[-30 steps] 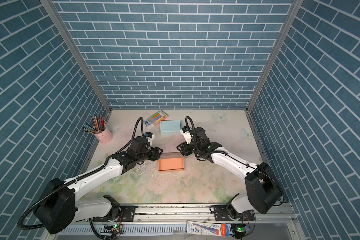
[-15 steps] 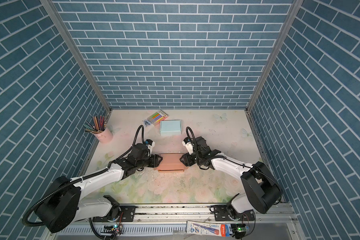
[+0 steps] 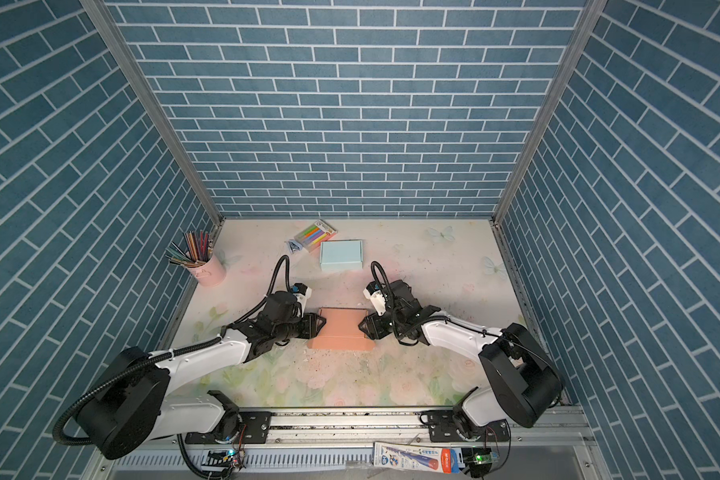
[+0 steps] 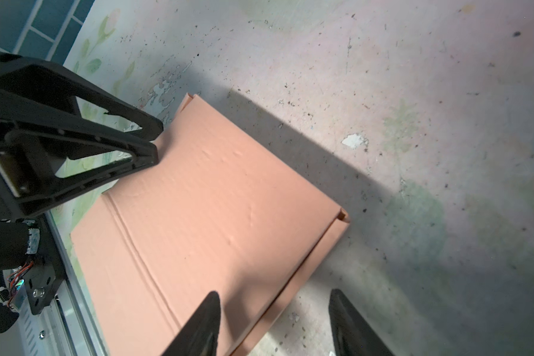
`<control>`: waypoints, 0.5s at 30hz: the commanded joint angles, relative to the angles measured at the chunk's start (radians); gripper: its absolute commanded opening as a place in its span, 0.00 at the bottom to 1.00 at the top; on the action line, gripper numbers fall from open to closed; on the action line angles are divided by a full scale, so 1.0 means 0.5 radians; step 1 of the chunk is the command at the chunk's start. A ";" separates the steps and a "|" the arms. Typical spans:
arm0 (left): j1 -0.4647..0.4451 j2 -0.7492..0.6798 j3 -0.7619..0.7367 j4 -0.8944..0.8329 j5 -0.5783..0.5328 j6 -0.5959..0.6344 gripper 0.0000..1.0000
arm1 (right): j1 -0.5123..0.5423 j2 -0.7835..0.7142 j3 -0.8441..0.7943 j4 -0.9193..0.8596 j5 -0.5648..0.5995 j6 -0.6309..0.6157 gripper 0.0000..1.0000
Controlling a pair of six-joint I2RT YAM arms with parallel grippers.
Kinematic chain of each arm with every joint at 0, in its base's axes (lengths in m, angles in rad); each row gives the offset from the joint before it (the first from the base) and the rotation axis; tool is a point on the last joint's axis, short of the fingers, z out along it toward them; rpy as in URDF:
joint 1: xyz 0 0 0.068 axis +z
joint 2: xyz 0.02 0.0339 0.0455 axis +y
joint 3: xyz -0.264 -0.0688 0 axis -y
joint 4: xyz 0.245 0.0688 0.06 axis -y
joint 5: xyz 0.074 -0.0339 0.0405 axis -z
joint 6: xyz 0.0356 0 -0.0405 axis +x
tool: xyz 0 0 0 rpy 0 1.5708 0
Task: Fold the paper box
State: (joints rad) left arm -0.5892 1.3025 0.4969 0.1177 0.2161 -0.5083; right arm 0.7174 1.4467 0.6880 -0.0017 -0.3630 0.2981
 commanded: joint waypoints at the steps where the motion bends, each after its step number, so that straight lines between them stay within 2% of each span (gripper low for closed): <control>1: -0.024 0.009 -0.059 0.030 0.010 -0.023 0.45 | 0.013 0.018 -0.032 0.058 -0.041 0.082 0.57; 15: -0.048 0.012 -0.127 0.099 0.002 -0.054 0.38 | 0.019 0.048 -0.092 0.123 -0.050 0.094 0.56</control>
State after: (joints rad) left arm -0.6048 1.3025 0.4480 0.1623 0.2226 -0.5278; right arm 0.7204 1.4521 0.6575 0.0406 -0.3714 0.3180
